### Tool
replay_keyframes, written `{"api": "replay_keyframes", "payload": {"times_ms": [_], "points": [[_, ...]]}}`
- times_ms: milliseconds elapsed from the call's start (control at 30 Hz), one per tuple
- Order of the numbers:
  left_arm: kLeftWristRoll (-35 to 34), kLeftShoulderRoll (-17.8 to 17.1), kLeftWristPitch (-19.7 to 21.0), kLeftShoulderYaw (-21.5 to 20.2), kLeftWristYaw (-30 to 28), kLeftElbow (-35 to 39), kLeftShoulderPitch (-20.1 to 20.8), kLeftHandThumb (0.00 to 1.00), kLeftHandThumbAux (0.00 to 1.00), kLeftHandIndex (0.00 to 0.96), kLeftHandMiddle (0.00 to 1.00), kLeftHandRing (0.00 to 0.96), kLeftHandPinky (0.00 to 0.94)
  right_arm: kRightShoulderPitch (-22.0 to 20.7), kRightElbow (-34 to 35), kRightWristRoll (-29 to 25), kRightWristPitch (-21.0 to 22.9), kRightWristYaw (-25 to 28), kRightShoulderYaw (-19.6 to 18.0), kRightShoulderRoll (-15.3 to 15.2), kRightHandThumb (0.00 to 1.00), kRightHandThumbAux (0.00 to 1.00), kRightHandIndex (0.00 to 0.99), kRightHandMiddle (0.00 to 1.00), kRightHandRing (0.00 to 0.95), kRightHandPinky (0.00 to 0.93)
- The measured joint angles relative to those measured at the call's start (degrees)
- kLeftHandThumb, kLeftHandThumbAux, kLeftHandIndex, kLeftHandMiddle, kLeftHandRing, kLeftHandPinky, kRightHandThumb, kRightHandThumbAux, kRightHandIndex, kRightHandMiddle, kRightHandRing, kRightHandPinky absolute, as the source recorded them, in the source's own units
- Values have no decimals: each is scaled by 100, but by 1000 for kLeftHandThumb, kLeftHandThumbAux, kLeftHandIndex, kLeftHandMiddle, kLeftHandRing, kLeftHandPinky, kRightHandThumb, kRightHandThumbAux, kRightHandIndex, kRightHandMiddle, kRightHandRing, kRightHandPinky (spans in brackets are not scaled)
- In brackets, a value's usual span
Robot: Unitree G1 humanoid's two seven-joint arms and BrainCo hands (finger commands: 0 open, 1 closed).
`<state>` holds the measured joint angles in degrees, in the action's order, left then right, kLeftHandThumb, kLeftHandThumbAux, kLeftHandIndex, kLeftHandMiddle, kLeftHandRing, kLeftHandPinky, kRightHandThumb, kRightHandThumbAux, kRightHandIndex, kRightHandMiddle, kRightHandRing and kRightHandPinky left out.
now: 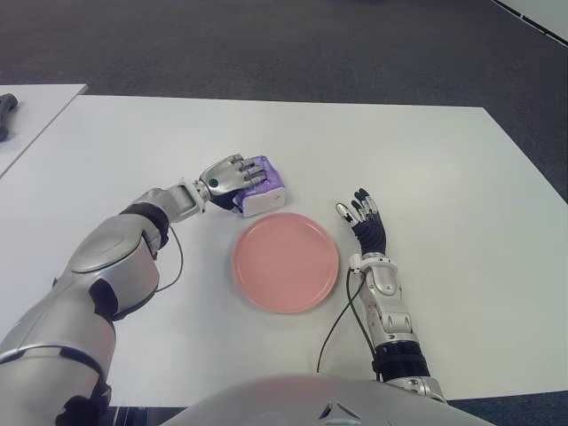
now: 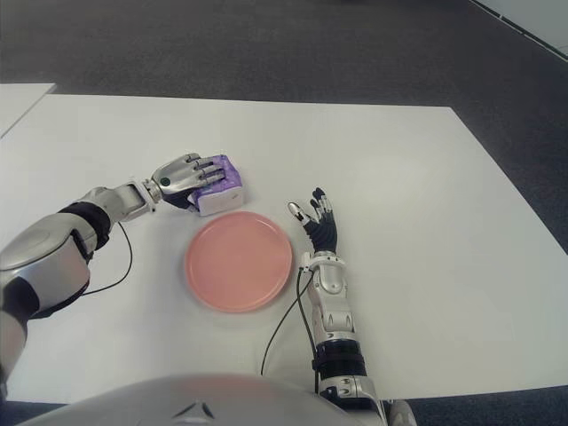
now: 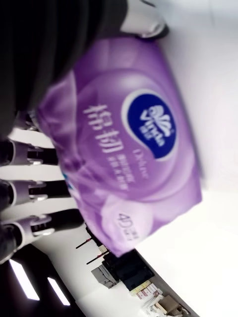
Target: Put the tissue paper into the plate.
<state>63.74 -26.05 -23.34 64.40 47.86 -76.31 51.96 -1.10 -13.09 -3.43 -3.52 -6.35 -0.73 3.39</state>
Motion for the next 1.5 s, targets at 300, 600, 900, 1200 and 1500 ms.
{"api": "replay_keyframes", "payload": {"times_ms": [300,600,900,1200,1500], "points": [[-24,131,619,-156,549,31,-245,849,668,398,534,797,785,-41,-28,-1,0,1,-11,0,204,660,0,0,0,9],[-33,135,676,-281,684,82,-282,852,669,398,533,800,738,-105,-82,-2,0,1,-34,1,204,660,0,0,0,9],[-34,187,730,-292,684,74,-326,852,669,398,529,797,737,-159,-142,-3,-1,1,-44,2,204,660,0,0,0,9],[-94,231,714,-402,684,55,-342,850,671,395,528,813,760,-222,-232,-3,-4,1,-55,3,204,660,0,0,0,9],[-400,270,435,-742,680,31,-418,849,673,391,529,823,773,-311,-308,-3,-11,1,-61,3,204,660,0,0,0,9]]}}
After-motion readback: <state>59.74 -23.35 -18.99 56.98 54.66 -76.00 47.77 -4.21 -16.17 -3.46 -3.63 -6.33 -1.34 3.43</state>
